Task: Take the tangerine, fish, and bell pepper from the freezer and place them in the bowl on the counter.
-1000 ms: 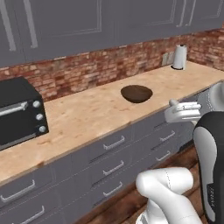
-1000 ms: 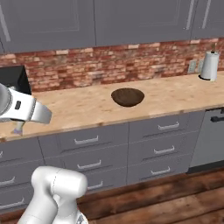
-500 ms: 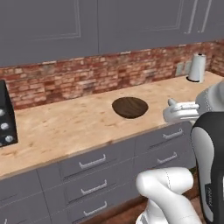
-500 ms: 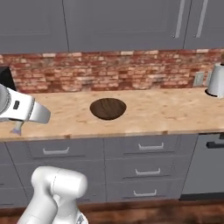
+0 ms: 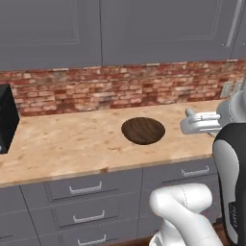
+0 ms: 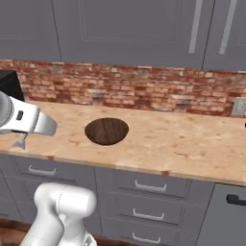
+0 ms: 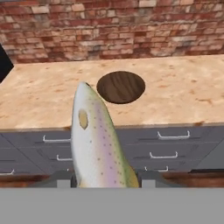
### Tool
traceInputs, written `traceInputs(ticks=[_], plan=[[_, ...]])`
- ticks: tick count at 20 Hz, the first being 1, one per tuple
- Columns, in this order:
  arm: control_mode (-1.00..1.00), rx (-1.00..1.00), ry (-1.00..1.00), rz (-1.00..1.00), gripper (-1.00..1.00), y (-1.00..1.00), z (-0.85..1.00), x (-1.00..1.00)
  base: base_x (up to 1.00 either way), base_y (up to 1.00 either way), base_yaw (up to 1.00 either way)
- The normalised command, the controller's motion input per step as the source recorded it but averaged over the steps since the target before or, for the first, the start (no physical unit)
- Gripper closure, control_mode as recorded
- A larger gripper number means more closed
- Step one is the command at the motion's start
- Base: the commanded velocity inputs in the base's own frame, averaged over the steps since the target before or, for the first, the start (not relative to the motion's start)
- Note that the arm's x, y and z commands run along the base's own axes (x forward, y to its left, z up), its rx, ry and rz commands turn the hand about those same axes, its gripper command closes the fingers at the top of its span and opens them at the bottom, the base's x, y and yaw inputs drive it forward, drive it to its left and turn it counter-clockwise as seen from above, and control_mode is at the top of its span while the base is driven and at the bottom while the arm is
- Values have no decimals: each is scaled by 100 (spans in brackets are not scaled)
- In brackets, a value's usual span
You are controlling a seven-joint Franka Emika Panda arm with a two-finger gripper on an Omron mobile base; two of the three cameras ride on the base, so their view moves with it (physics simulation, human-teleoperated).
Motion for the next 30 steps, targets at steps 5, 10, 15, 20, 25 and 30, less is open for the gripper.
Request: traceInputs(ticks=[5,10,15,20,25,30], plan=[[100,0,0,0,100,0,0,0,41,-13,19],[100,0,0,0,100,0,0,0,47,0,1],[100,0,0,0,100,0,0,0,21,0,-14],[100,0,0,0,100,0,0,0,26,0,-19],[100,0,0,0,100,0,0,0,54,0,-1],[100,0,0,0,100,0,0,0,44,0,0]])
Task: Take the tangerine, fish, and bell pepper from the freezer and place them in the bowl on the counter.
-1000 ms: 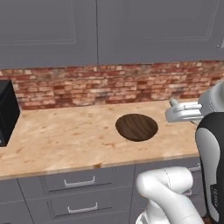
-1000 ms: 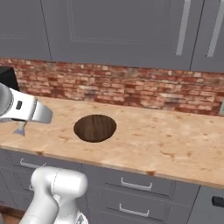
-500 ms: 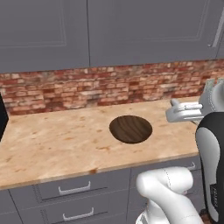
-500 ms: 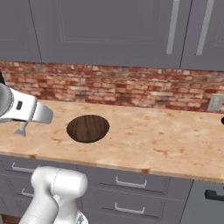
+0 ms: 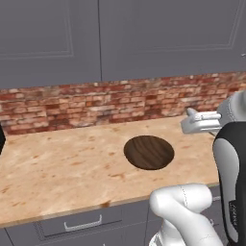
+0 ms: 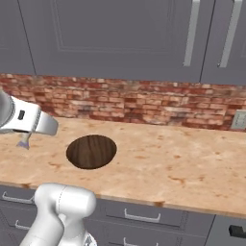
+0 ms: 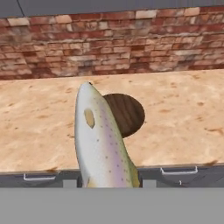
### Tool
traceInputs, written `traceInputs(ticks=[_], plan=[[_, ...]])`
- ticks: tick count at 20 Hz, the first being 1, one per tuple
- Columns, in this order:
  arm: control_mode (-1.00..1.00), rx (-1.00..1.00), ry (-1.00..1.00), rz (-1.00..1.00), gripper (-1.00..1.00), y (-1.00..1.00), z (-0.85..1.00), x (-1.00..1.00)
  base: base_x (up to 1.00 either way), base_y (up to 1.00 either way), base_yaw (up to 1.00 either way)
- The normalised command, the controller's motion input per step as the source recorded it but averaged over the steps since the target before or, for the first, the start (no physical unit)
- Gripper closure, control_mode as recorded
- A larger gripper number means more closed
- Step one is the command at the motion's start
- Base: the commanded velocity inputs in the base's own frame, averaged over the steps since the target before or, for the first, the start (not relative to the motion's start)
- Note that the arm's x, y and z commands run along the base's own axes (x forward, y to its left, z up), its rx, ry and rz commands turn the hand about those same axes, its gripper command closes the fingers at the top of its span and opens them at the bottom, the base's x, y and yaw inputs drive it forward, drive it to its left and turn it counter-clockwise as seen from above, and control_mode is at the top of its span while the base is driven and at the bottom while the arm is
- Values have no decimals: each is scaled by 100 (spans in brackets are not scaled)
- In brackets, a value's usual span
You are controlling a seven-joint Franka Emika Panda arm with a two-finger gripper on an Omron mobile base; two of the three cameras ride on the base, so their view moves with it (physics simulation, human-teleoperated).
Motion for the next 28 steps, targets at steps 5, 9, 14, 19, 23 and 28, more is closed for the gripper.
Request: traceInputs(ticks=[5,9,14,19,23,28], plan=[[-100,0,19,0,100,0,-51,16,0,0,0],[-100,0,16,0,100,0,-80,18,0,0,0],[-100,0,13,0,100,0,-62,28,0,0,0],[-100,0,10,0,100,0,-39,52,0,0,0],[-100,0,8,0,100,0,-29,58,0,0,0],[-100,0,6,0,100,0,-35,54,0,0,0]])
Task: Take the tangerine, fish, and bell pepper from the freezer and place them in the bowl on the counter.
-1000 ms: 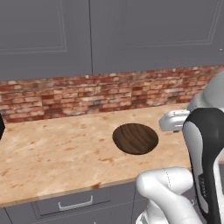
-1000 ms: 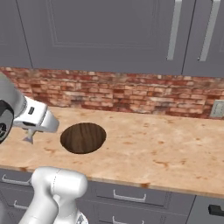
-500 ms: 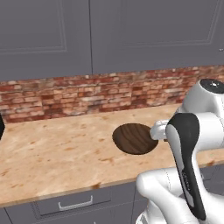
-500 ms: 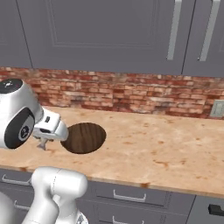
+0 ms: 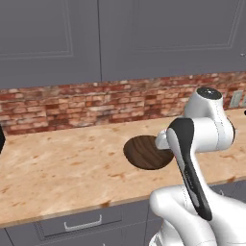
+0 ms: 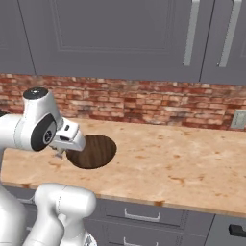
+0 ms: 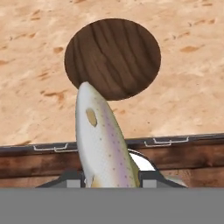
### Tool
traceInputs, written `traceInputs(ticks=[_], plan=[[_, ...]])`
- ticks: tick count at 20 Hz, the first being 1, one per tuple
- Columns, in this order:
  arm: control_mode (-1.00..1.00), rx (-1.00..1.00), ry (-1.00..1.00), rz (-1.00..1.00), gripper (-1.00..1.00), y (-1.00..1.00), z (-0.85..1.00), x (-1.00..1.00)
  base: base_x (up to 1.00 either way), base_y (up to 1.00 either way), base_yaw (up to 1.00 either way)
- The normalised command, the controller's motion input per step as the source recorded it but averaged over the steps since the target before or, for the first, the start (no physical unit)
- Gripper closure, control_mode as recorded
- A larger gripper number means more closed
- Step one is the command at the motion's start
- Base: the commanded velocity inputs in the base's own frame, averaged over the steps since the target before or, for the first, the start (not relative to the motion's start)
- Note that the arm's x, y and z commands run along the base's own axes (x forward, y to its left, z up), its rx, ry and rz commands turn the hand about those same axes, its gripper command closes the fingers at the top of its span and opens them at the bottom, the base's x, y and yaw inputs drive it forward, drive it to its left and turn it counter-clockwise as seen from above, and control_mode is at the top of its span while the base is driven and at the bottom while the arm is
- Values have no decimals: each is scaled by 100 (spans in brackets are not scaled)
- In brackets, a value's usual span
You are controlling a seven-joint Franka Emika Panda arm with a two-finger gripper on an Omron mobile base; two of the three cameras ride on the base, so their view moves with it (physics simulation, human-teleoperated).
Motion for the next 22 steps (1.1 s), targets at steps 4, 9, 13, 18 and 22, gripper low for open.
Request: traceInputs(ticks=[4,9,13,18,22], plan=[[-100,0,2,0,100,0,-41,49,0,0,0],[-100,0,-2,0,100,0,-37,23,0,0,0],[-100,0,-7,0,100,0,-45,32,0,0,0],[-100,0,-1,0,100,0,-31,55,0,0,0],[-100,0,0,0,100,0,-21,61,0,0,0]])
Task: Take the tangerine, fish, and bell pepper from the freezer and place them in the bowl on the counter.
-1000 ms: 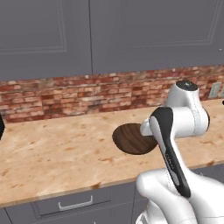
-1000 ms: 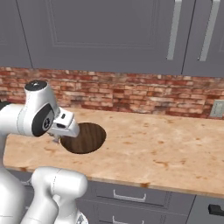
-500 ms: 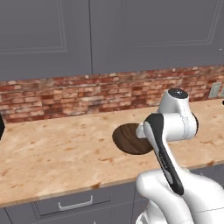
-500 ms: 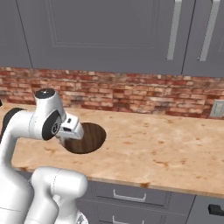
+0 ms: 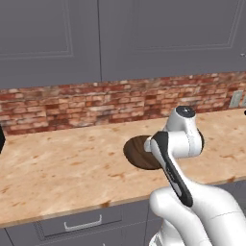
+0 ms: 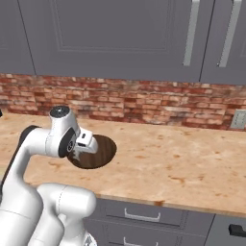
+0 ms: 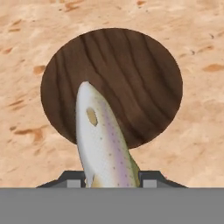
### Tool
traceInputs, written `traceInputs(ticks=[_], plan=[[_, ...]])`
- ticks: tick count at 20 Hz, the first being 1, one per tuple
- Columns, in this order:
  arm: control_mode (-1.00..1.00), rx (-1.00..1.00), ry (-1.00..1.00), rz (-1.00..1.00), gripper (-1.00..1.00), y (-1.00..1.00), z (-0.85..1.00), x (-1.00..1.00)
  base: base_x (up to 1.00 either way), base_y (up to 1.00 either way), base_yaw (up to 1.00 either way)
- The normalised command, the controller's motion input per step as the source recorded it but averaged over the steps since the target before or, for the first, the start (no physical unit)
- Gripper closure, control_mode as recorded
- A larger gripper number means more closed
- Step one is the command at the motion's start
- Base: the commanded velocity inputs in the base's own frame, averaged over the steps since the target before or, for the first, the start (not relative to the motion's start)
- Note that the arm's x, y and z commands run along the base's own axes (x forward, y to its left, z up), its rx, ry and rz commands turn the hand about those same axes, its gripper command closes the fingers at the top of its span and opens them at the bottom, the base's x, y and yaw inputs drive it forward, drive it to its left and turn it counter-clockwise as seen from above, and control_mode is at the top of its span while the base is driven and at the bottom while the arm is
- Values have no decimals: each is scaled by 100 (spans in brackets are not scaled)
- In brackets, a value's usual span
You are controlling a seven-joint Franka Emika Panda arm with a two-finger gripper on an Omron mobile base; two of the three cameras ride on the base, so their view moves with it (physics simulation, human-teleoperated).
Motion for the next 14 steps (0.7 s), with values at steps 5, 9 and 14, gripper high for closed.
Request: traceInputs(ticks=[5,9,14], plan=[[-100,0,0,0,100,2,-32,48,0,0,0],[-100,0,0,0,100,3,-47,25,0,0,0],[-100,0,0,0,100,2,-39,18,0,0,0]])
